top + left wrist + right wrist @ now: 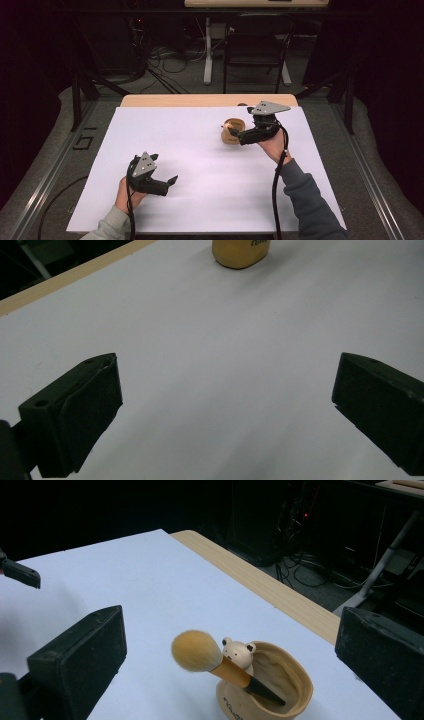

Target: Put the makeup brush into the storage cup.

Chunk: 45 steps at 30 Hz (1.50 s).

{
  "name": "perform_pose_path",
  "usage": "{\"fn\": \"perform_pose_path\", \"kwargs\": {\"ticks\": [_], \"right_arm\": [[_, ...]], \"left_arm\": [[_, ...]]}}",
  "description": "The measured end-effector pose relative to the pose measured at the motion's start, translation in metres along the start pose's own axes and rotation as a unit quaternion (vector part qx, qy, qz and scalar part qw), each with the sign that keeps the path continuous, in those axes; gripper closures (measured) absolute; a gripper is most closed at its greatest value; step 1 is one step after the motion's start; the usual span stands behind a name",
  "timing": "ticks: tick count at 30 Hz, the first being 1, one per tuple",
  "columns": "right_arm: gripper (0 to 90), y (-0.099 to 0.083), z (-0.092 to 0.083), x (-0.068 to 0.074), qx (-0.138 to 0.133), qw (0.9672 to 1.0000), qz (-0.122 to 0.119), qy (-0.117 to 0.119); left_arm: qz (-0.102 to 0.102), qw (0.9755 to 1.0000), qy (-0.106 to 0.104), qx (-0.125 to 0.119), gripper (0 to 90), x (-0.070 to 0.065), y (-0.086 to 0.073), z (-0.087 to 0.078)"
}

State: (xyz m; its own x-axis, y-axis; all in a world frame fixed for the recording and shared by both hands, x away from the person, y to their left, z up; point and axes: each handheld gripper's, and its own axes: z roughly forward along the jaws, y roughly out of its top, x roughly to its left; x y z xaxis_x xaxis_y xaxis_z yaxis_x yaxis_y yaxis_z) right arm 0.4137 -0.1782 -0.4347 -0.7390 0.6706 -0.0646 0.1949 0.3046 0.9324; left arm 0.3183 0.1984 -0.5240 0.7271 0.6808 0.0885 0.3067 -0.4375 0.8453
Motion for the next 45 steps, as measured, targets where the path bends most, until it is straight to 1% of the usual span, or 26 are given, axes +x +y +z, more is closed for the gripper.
{"fn": "perform_pose_path", "kwargs": {"ticks": [5,9,17,22,25,28,29,30,31,35,37,41,43,45], "right_arm": [[0.0,-0.003,-0.007,0.003,-0.004,1.0000,0.000,0.001],[0.0,-0.007,-0.013,0.006,-0.007,1.0000,0.002,-0.001],[0.0,-0.019,-0.026,0.014,-0.014,0.9998,-0.001,-0.011],[0.0,-0.026,-0.035,0.019,-0.024,0.9996,-0.001,-0.016],[0.0,-0.031,-0.041,0.022,-0.034,0.9992,0.004,-0.018],[0.0,-0.036,-0.048,0.025,-0.044,0.9988,0.003,-0.021],[0.0,-0.038,-0.050,0.027,-0.048,0.9986,-0.001,-0.024],[0.0,-0.039,-0.052,0.028,-0.051,0.9984,0.000,-0.026],[0.0,-0.041,-0.054,0.030,-0.053,0.9982,-0.001,-0.026],[0.0,-0.047,-0.060,0.036,-0.057,0.9978,-0.006,-0.032],[0.0,-0.050,-0.063,0.040,-0.058,0.9976,-0.009,-0.037],[0.0,-0.056,-0.069,0.044,-0.057,0.9976,-0.007,-0.037],[0.0,-0.059,-0.072,0.047,-0.059,0.9976,-0.009,-0.037],[0.0,-0.063,-0.075,0.049,-0.062,0.9972,-0.008,-0.042]], "left_arm": [[0.000,1.0000,0.002,-0.002,0.0,0.001,0.000,-0.002],[-0.004,1.0000,0.005,-0.006,0.0,0.002,0.001,-0.003],[-0.001,0.9999,0.008,-0.013,0.0,0.003,0.001,-0.006],[-0.009,0.9995,0.013,-0.026,0.0,0.005,0.000,-0.010],[-0.015,0.9991,0.015,-0.037,0.0,0.006,-0.001,-0.012],[-0.015,0.9986,0.018,-0.047,0.0,0.006,-0.002,-0.016],[-0.014,0.9985,0.019,-0.049,0.0,0.007,-0.002,-0.017],[-0.013,0.9985,0.020,-0.048,0.0,0.007,-0.003,-0.018],[-0.016,0.9984,0.019,-0.051,0.0,0.007,-0.003,-0.019],[-0.020,0.9979,0.020,-0.058,0.0,0.008,-0.006,-0.024],[-0.022,0.9976,0.023,-0.062,0.0,0.008,-0.007,-0.026],[-0.025,0.9970,0.025,-0.068,0.0,0.008,-0.011,-0.031],[-0.025,0.9970,0.025,-0.069,0.0,0.008,-0.012,-0.033],[-0.021,0.9970,0.023,-0.070,0.0,0.007,-0.014,-0.035]]}}
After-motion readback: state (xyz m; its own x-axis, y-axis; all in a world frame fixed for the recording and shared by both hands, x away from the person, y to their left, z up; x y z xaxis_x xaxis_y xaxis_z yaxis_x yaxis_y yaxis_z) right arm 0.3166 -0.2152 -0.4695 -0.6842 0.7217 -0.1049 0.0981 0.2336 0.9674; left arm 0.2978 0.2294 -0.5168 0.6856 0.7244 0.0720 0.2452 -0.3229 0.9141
